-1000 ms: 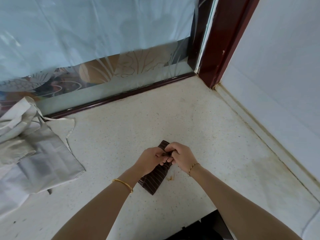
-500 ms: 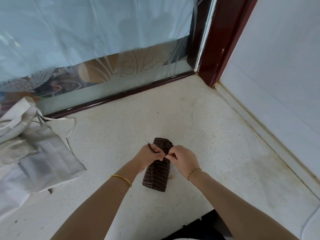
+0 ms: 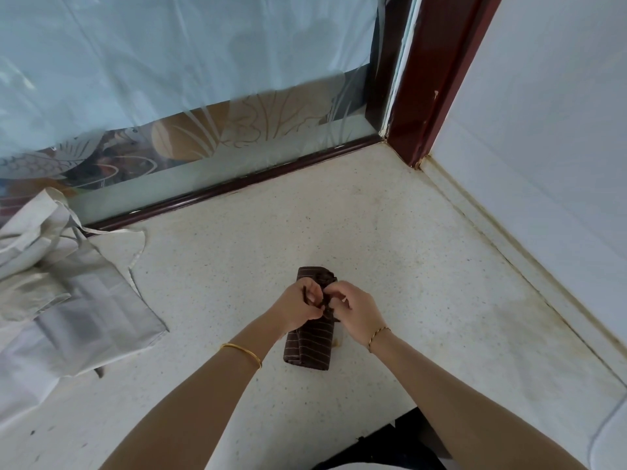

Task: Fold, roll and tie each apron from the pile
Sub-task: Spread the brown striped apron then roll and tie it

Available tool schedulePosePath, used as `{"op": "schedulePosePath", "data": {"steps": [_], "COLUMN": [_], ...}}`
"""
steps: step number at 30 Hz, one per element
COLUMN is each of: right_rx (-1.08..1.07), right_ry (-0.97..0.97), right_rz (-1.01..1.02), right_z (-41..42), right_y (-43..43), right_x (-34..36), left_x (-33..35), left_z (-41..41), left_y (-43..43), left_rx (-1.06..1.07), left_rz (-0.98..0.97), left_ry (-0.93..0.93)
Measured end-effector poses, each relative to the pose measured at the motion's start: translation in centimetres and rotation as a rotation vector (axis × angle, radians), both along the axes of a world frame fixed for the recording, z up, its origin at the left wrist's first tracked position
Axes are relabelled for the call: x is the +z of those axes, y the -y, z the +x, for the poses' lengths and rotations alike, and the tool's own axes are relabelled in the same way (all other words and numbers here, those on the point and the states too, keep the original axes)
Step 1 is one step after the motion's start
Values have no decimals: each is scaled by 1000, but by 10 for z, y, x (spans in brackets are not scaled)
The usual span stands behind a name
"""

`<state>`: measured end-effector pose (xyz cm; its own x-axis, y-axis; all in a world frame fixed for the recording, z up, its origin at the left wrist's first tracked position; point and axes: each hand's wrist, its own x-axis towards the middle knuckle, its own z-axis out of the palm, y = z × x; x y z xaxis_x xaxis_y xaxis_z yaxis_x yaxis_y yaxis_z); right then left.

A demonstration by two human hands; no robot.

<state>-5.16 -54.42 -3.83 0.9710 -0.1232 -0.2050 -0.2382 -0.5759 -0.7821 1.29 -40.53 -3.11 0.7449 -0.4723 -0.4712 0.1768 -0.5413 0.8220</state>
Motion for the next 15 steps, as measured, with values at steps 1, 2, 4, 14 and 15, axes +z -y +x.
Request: {"op": "schedulePosePath", "data": {"steps": [1, 2, 4, 14, 15], "right_rx": [21, 38, 61, 42, 36], "right_ry": [6, 2, -14, -86, -102], "right_rz": [0, -8, -37, -21, 3], "right_z": [2, 3, 6, 3, 3], "right_y": [-1, -1, -1, -2, -3], "right_x": [2, 2, 3, -7, -7], "left_x": [0, 0, -1, -5, -6], "left_z": [0, 0, -1, -5, -6], "left_y": [0, 0, -1, -3, -2], "left_rx": [-36, -69, -119, -78, -74], "left_rz": [8, 16, 33, 114, 114], "left_ry": [38, 73, 142, 493, 513]}}
